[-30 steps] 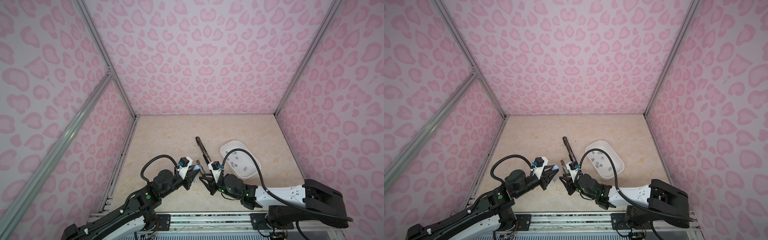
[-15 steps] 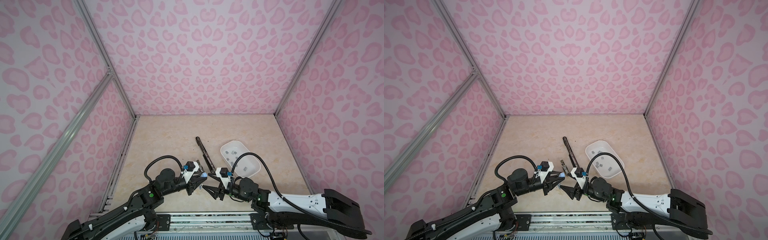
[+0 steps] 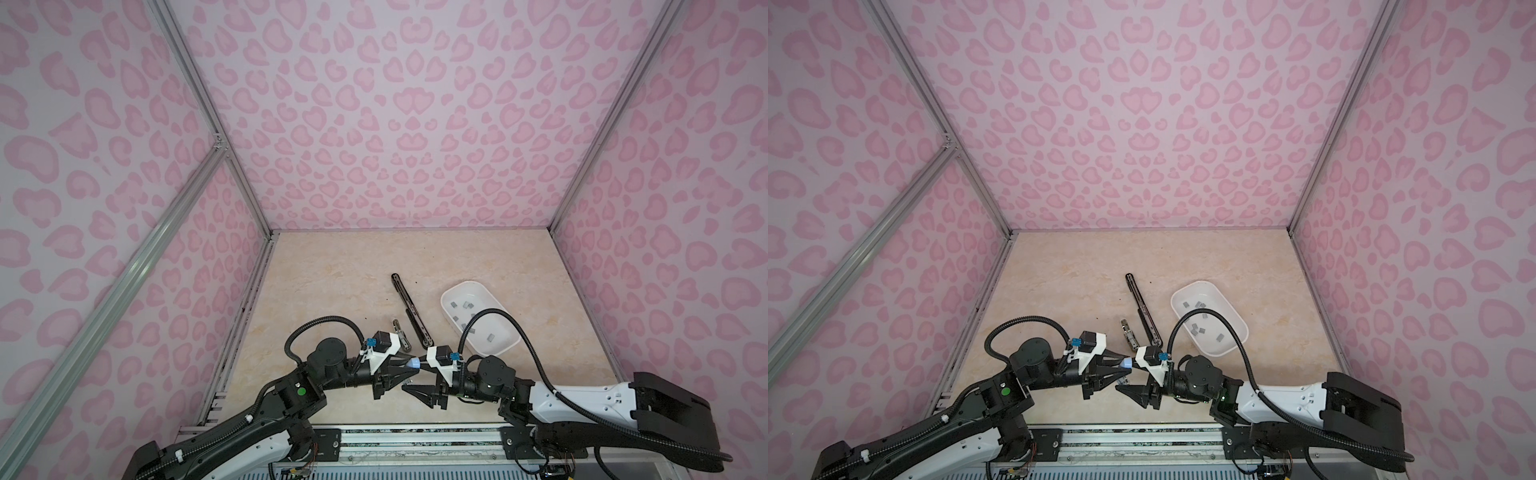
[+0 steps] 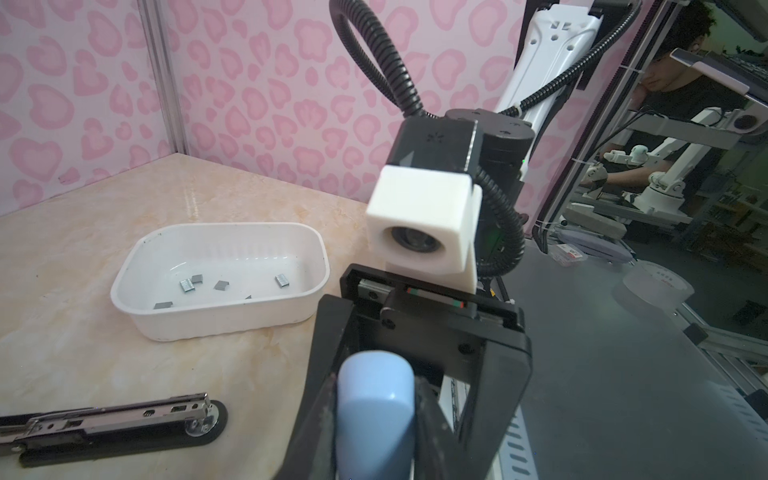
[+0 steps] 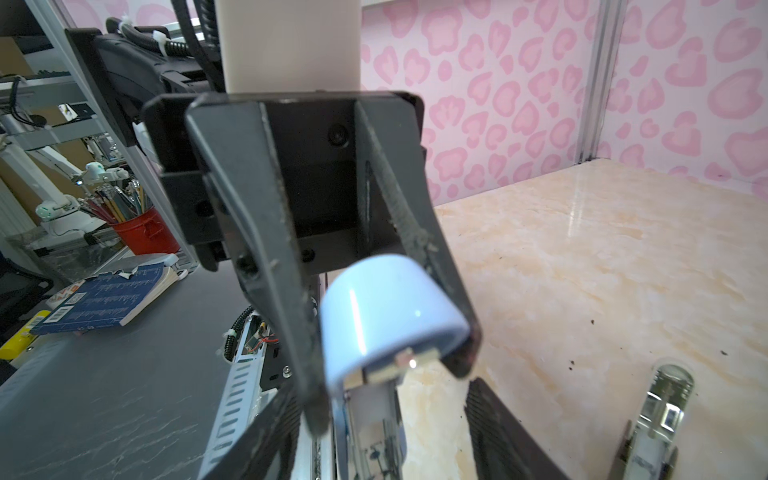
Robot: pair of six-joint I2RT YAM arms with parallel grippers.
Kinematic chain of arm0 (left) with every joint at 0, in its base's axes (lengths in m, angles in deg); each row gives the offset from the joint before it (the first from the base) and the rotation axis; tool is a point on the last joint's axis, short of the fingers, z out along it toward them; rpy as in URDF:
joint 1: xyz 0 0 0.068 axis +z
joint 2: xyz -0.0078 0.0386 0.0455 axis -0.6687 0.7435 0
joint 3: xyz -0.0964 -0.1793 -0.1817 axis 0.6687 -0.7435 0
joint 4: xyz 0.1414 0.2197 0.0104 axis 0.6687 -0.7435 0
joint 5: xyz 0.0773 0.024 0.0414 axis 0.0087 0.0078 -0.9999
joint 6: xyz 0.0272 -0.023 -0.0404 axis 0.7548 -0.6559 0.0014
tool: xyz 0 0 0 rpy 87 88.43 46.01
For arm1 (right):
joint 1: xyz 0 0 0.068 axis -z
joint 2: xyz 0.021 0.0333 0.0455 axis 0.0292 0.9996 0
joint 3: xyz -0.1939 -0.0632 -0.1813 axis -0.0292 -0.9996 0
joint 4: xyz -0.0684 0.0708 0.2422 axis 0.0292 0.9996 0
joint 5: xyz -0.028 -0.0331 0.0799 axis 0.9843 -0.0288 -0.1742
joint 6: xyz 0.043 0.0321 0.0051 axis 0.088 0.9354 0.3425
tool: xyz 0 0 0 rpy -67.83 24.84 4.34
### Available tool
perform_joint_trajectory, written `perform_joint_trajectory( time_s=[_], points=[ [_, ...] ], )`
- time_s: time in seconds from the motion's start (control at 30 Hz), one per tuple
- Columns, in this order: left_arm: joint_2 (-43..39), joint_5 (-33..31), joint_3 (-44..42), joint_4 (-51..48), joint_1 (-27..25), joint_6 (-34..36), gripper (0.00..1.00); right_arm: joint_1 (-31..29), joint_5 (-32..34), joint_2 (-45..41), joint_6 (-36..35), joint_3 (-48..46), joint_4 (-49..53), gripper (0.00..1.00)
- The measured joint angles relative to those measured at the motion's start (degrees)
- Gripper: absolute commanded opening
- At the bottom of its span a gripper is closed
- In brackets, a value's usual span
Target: Load the staples into the stapler
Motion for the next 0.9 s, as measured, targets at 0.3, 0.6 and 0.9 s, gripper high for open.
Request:
perform_joint_trajectory(
  time_s=[0.3, 0.6, 0.9],
  points=[
    [0.61, 1.79, 0.02, 0.79, 0.0, 0.0, 0.04, 0.07, -2.84, 1.36, 0.11, 0.13, -2.6, 0.44],
    [0.52, 2.58, 0.02, 0.81, 0.0, 0.79, 0.04, 0.11, -3.82, 2.82, 1.14, 0.96, -3.19, 0.22],
    [-0.66, 1.4, -0.26, 0.87, 0.0, 0.55, 0.51, 0.11, -2.78, 2.86, 2.19, 2.21, -1.86, 0.15]
  ],
)
